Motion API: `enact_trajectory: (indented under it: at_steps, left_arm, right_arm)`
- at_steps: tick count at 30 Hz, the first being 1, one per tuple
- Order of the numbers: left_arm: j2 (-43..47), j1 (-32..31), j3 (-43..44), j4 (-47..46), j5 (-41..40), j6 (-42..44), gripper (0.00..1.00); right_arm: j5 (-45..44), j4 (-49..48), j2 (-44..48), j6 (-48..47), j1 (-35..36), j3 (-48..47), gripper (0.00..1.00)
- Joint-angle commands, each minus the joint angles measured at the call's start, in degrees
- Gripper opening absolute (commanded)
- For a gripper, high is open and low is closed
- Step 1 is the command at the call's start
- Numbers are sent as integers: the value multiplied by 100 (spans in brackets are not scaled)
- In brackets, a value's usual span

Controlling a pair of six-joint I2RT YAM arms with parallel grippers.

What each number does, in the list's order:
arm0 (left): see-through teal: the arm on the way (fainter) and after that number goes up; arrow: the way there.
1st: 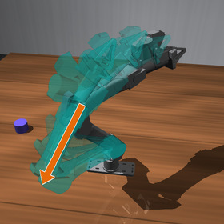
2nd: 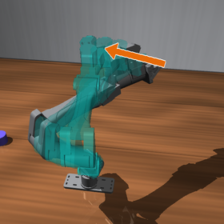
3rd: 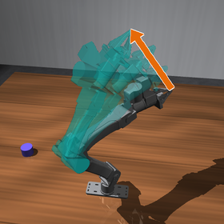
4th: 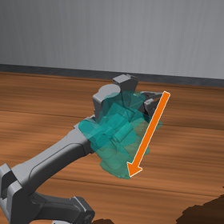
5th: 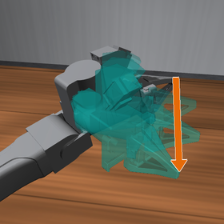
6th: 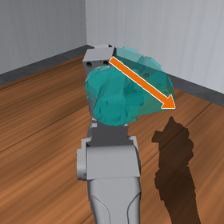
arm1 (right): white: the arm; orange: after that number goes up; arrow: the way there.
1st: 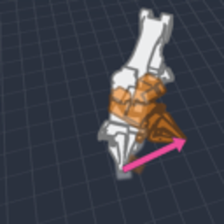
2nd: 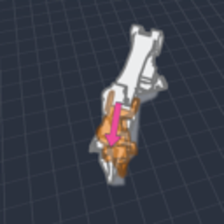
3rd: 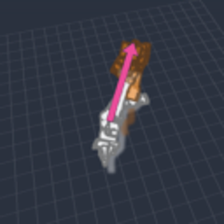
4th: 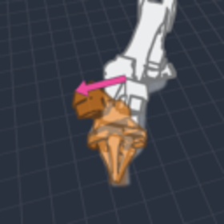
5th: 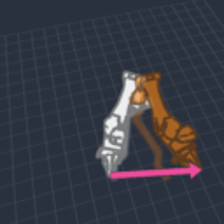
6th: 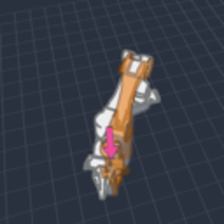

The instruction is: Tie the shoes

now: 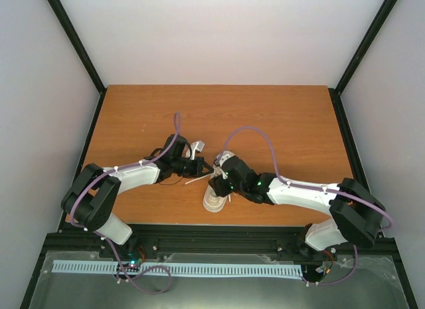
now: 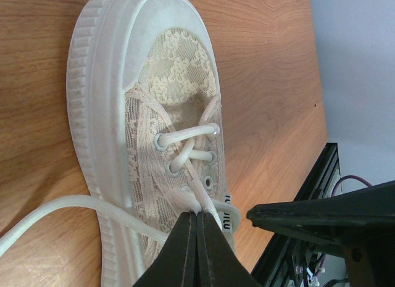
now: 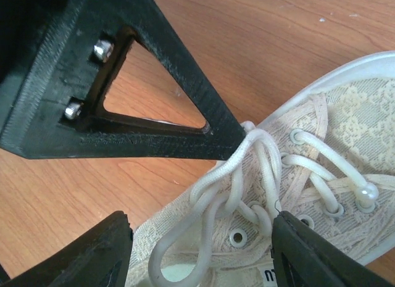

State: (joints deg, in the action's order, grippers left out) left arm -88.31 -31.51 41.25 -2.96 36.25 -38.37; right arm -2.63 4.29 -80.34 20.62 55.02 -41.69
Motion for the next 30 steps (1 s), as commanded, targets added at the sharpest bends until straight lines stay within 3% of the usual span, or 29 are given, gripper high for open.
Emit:
enact_trajectory:
  at_steps: [1,6,11,14,23,30]
  left_arm:
    - [93,31,39,13,46,-26,1]
    - [92,39,46,8,22,-26,1]
    - [116,63,19,46,-86,-15,1]
    - [118,127,-27,103,-152,36,1]
    - [114,290,-94,147,-204,132,1]
    - [94,379,-110,254,-325,303,1]
  right_arm:
    - [-344,257,-188,-6,155,-225,61]
    - [-455,423,-365,-20,286,-367,50]
    - [-687,691,-291,-27,299,-419,14]
    - [-875,879,-88,-40,250,-417,3]
    - [541,417,369,9,-435,60,3]
    - [1161,160,463,250,-940,373,3]
